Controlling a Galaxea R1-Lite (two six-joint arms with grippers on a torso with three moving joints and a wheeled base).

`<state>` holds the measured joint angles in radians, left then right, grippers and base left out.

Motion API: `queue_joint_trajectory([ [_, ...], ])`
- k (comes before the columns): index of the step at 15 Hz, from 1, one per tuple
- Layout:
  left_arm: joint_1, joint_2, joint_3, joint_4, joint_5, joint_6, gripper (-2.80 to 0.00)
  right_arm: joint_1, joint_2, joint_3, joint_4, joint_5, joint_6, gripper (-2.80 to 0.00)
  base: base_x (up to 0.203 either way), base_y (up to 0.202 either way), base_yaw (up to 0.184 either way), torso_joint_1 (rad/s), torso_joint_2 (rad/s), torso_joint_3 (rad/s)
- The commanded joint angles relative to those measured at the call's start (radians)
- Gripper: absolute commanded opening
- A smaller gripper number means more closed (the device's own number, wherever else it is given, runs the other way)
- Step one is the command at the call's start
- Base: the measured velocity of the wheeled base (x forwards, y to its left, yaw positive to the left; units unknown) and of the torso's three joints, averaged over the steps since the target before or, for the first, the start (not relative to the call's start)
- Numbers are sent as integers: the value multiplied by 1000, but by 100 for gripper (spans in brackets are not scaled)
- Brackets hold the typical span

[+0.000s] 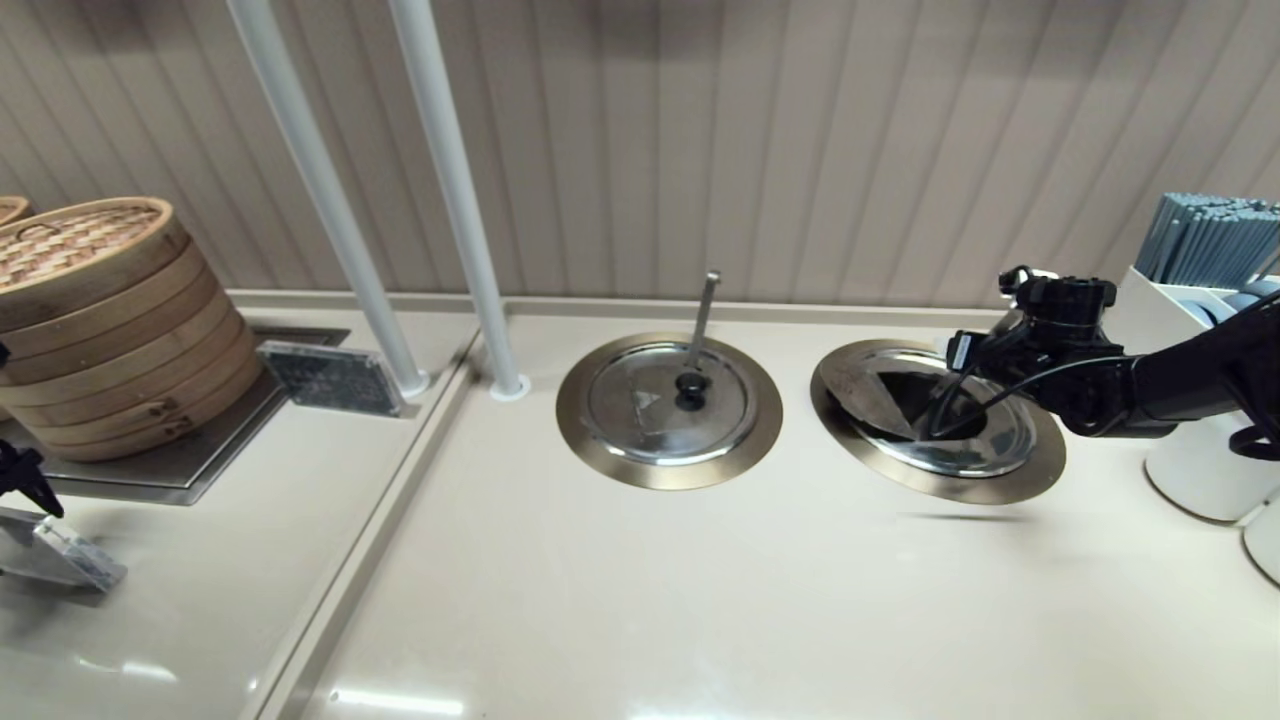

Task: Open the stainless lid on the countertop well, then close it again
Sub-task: Stir with a spoon

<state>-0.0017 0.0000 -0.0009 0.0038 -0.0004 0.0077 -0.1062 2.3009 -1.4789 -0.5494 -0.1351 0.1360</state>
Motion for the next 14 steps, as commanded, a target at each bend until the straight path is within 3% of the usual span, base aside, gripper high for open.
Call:
queue_joint_trajectory([
  [1,0,0,-1,0,0,-1,-280,-6,82,-86,12,-1,0,0,0,0,0,0,0,0],
  [8,0,0,1,0,0,0,-280,-9,214,-323,99,-4,-2,0,0,0,0,0,0,0],
  [11,0,0,1,0,0,0,-280,-9,221,-339,108,-4,-1,0,0,0,0,0,0,0],
  [12,0,0,-1,-1,0,0,-280,-10,219,-339,108,-4,-1,-127,0,0,0,0,0,0],
  [13,0,0,-1,0,0,0,-280,-10,218,-336,108,-5,-2,-280,0,0,0,0,0,0],
  [14,0,0,1,-1,0,0,-280,-10,218,-337,108,-6,-1,-280,0,0,0,0,0,0],
])
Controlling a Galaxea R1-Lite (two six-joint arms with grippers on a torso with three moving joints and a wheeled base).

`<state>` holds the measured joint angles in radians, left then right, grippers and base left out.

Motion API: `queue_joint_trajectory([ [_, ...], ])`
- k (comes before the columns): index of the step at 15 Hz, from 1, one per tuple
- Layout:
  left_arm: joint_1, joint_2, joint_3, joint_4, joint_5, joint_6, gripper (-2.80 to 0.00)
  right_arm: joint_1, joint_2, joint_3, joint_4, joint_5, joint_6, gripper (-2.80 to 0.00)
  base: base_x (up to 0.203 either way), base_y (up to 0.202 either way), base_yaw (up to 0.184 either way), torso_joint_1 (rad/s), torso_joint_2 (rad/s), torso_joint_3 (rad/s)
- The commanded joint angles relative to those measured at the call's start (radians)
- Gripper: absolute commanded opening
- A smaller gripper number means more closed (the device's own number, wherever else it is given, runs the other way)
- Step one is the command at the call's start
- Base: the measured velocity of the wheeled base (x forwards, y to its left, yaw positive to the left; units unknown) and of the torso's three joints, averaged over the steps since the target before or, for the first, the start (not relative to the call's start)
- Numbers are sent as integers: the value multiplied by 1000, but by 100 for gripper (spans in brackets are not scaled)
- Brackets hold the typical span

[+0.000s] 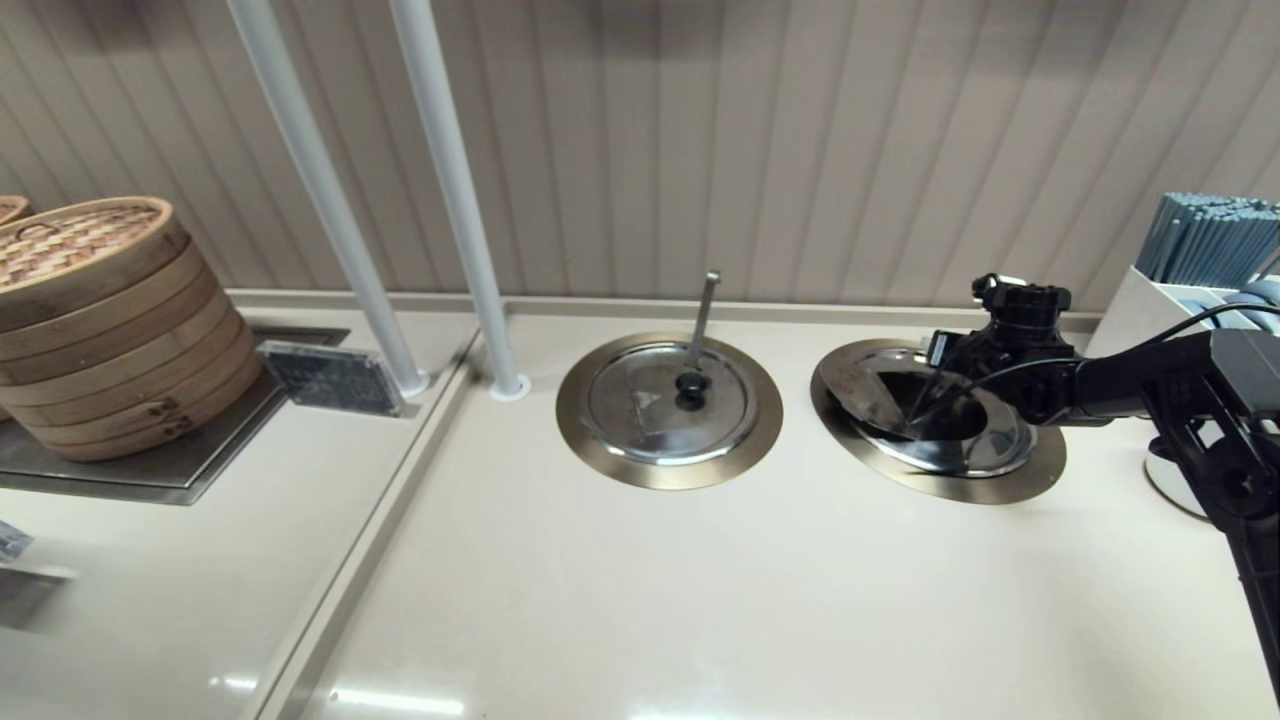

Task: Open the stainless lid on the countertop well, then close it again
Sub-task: Stir with a spoon

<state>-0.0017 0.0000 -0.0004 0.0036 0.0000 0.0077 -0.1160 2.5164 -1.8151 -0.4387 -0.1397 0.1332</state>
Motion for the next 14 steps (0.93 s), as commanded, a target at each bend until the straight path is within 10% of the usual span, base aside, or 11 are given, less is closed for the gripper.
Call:
queue_joint_trajectory([
  [1,0,0,0,1,0,0,-280,-4,1,-4,-5,0,3,-280,0,0,0,0,0,0],
  [14,0,0,0,0,0,0,-280,-11,-148,102,-7,-6,30,-280,0,0,0,0,0,0],
])
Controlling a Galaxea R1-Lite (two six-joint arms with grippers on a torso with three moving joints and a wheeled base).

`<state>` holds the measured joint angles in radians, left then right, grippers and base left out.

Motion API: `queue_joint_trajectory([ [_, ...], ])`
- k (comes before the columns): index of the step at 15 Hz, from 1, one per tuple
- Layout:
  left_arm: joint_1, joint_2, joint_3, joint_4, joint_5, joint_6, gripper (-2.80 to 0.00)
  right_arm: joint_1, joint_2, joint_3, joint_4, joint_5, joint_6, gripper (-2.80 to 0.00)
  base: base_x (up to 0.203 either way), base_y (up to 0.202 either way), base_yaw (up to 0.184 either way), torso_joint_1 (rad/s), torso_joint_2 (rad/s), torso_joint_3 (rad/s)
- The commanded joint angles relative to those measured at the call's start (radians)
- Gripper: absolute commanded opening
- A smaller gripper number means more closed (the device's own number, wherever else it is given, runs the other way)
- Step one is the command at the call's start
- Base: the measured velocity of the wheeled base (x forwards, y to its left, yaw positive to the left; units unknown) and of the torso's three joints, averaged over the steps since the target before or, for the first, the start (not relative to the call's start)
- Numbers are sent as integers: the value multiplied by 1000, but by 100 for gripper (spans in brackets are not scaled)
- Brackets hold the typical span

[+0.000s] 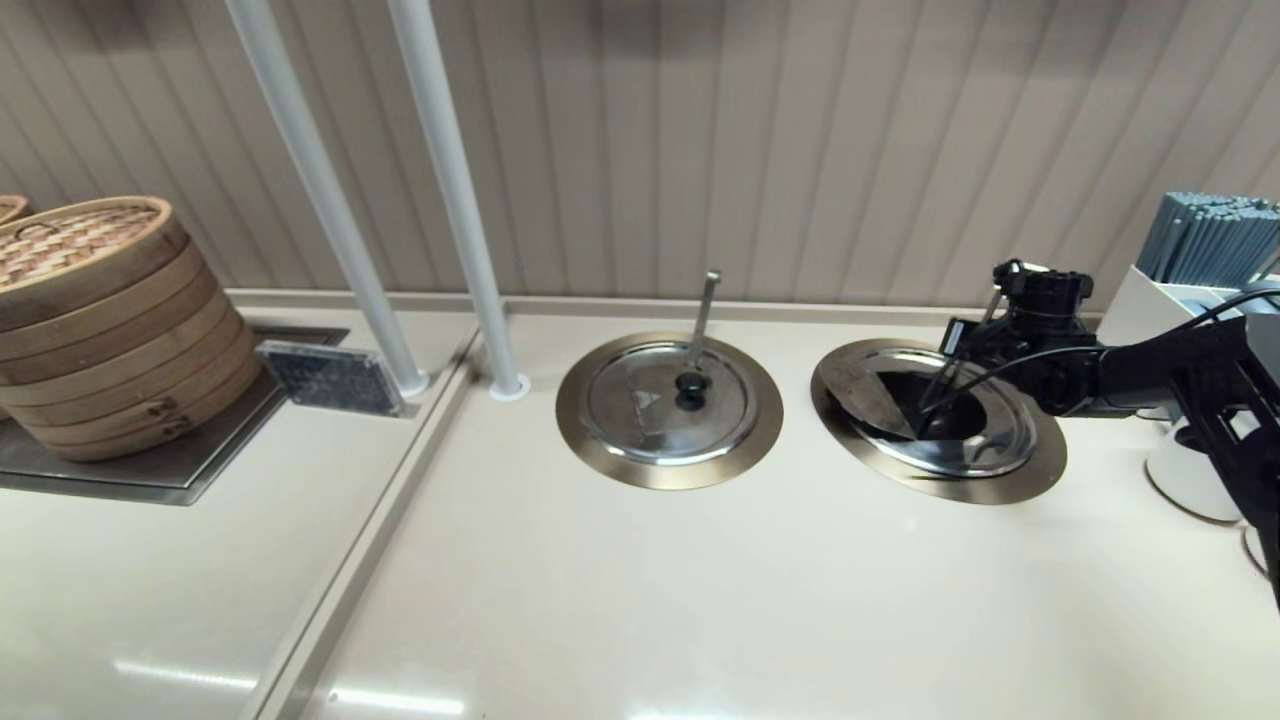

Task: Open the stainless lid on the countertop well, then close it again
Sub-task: Stir with a spoon

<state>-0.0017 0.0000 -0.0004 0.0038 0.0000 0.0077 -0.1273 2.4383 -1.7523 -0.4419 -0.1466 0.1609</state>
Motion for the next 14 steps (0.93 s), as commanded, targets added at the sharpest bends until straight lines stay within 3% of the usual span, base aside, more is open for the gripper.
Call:
queue_joint_trajectory([
  [1,0,0,-1,0,0,0,-280,2,-105,78,-5,3,3,-280,0,0,0,0,0,0],
  [7,0,0,0,-1,0,0,-280,15,-221,212,-55,20,0,-280,0,0,0,0,0,0],
  [14,0,0,0,0,0,0,-280,32,-234,218,-63,24,-3,-280,0,0,0,0,0,0],
])
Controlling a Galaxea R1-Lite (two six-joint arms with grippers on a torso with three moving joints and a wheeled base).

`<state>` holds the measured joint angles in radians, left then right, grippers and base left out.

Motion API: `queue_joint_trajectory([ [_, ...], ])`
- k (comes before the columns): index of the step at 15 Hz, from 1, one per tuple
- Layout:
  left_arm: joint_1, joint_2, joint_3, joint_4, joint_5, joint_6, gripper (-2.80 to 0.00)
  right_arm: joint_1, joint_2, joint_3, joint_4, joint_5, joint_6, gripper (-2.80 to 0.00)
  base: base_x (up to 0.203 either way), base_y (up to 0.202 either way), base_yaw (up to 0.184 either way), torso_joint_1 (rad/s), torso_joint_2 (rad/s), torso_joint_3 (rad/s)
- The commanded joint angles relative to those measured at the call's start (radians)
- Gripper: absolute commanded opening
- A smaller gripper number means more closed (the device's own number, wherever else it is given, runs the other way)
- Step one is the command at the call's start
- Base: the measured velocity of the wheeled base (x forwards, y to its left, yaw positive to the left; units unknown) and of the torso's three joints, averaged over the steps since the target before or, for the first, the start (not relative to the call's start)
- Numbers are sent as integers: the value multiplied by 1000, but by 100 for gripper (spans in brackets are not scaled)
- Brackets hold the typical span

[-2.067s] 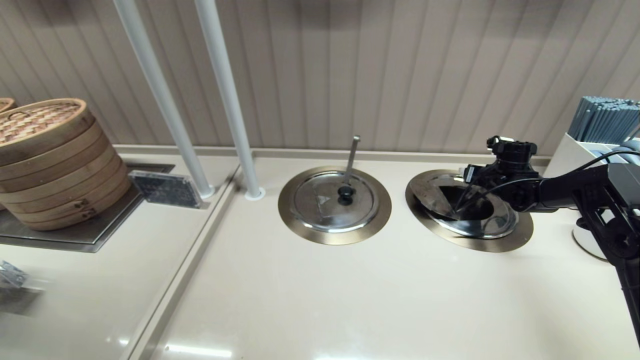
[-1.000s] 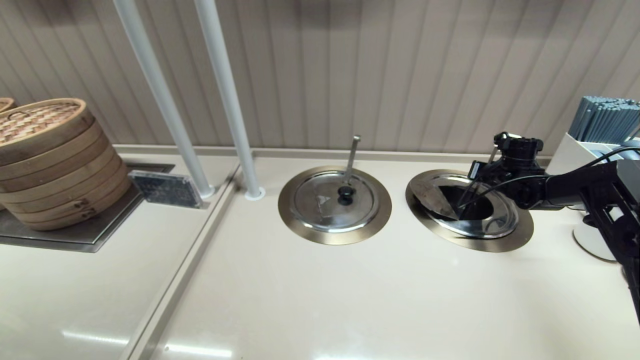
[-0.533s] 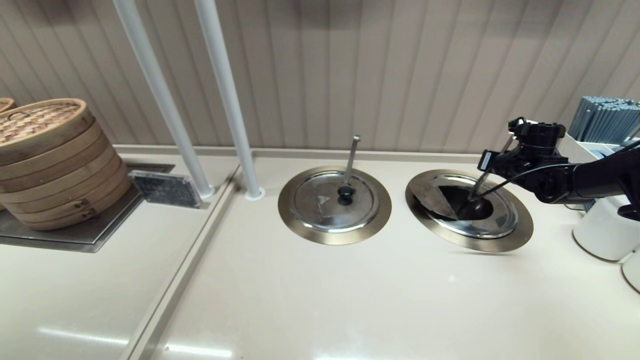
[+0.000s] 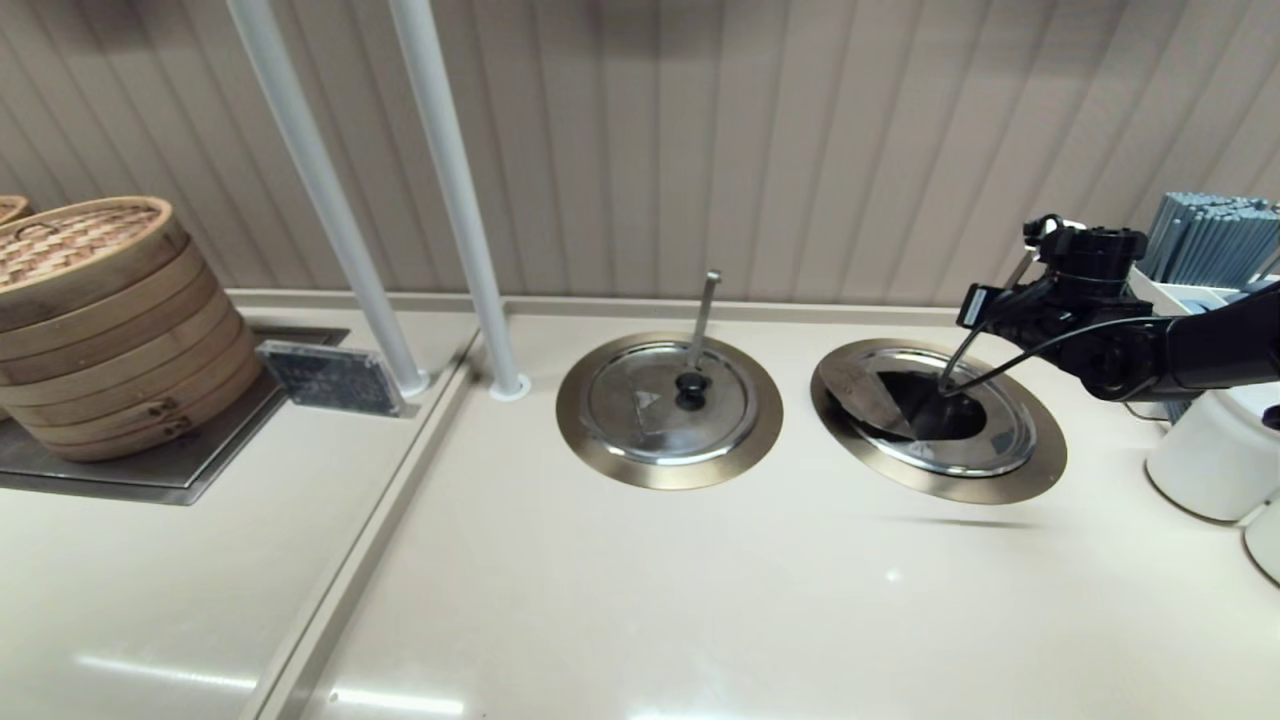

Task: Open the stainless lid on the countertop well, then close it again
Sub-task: Stir with a spoon

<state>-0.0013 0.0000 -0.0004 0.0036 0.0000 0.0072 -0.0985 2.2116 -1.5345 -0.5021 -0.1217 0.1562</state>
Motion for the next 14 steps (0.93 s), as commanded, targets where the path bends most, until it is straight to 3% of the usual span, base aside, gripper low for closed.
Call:
queue_joint_trajectory([
  [1,0,0,-1,1,0,0,-280,6,-12,1,-3,-1,3,-280,0,0,0,0,0,0],
  [6,0,0,-1,1,0,0,-280,28,-37,34,2,26,5,-280,0,0,0,0,0,0],
  [14,0,0,0,0,0,0,-280,-8,-135,192,23,159,-38,-280,0,0,0,0,0,0],
])
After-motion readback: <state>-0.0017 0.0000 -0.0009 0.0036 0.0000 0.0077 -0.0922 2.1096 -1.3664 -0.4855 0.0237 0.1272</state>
